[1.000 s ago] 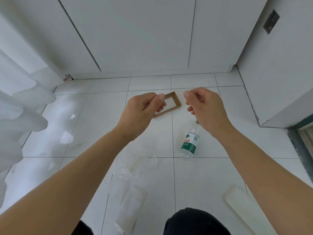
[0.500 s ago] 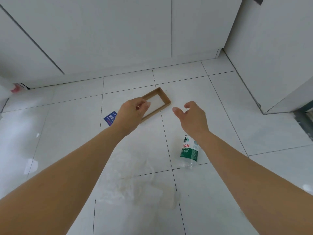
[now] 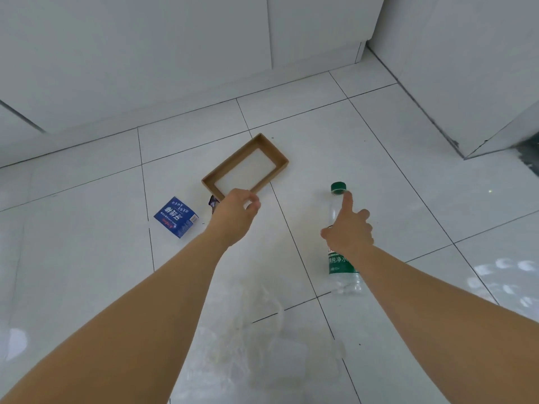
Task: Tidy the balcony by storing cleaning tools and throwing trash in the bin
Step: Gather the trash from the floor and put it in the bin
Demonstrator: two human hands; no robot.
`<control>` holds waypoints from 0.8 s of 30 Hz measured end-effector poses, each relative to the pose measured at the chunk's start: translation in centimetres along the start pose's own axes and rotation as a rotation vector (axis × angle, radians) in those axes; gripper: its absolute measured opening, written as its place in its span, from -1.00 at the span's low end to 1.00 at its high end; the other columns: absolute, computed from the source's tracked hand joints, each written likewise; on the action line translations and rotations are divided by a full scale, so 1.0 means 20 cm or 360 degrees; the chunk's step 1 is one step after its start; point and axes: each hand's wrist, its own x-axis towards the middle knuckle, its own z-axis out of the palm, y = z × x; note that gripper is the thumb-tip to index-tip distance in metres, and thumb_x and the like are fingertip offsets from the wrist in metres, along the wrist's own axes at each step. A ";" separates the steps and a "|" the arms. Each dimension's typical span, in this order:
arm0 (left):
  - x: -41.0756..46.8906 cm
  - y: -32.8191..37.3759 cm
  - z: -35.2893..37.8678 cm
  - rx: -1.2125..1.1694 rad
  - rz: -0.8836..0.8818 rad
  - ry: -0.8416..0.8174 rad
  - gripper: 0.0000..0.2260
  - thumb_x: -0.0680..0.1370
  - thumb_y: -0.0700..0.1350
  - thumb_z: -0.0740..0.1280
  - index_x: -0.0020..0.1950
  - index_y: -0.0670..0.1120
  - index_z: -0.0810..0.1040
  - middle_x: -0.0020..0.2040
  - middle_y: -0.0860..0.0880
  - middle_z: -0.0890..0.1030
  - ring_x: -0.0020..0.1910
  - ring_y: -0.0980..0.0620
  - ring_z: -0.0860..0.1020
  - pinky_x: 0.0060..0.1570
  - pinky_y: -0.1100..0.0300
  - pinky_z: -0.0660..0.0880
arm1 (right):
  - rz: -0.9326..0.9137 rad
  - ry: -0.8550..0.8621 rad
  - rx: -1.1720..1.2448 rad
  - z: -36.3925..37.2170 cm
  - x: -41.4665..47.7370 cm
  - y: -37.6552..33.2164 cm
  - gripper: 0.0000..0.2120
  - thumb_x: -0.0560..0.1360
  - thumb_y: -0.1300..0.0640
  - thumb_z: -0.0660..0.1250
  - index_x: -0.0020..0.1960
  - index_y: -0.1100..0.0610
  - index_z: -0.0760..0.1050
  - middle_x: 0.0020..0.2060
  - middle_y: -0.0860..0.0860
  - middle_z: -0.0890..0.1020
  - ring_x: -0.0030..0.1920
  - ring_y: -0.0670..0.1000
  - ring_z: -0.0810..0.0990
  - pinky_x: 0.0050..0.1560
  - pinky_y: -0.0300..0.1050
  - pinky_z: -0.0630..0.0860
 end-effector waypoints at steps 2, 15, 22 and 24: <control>0.04 -0.02 0.01 0.0016 0.0001 -0.0004 -0.79 0.61 -0.10 0.19 0.21 -0.09 0.48 0.28 -0.07 0.50 0.23 -0.08 0.50 0.03 0.18 0.41 | -0.0078 0.0046 0.0066 -0.01 -0.01 -0.05 -0.09 0.40 0.10 0.39 0.52 -0.02 -0.17 0.23 0.21 0.28 0.12 0.26 0.43 0.11 0.12 0.46; 0.12 -0.06 0.04 0.0940 -0.0042 0.0108 -0.74 0.57 -0.26 0.21 0.24 -0.14 0.51 0.14 -0.11 0.55 0.15 -0.08 0.49 0.29 0.10 0.30 | -0.0395 -0.0035 0.0820 -0.21 -0.14 -0.27 -0.16 0.36 0.22 0.42 0.47 -0.01 0.00 0.09 0.00 0.20 -0.03 0.04 0.38 -0.34 -0.28 0.28; -0.01 0.21 -0.16 0.0341 -0.0068 0.0651 -0.74 0.51 -0.39 0.21 0.10 -0.10 0.35 -0.07 -0.05 0.44 -0.12 -0.03 0.32 0.19 -0.01 0.34 | -0.0449 0.0045 0.1166 -0.28 -0.20 -0.40 -0.18 0.35 0.24 0.41 0.44 -0.05 0.03 0.10 0.00 0.20 0.00 0.05 0.41 -0.01 0.01 0.48; -0.05 0.29 -0.26 0.0207 -0.0113 0.0744 -0.67 0.49 -0.40 0.17 0.19 -0.11 0.38 -0.01 -0.07 0.43 -0.06 -0.05 0.35 0.19 -0.02 0.35 | -0.0494 0.0062 0.1304 -0.30 -0.24 -0.46 -0.20 0.33 0.26 0.42 0.41 -0.06 0.06 0.11 0.00 0.22 0.05 0.06 0.41 0.04 0.03 0.51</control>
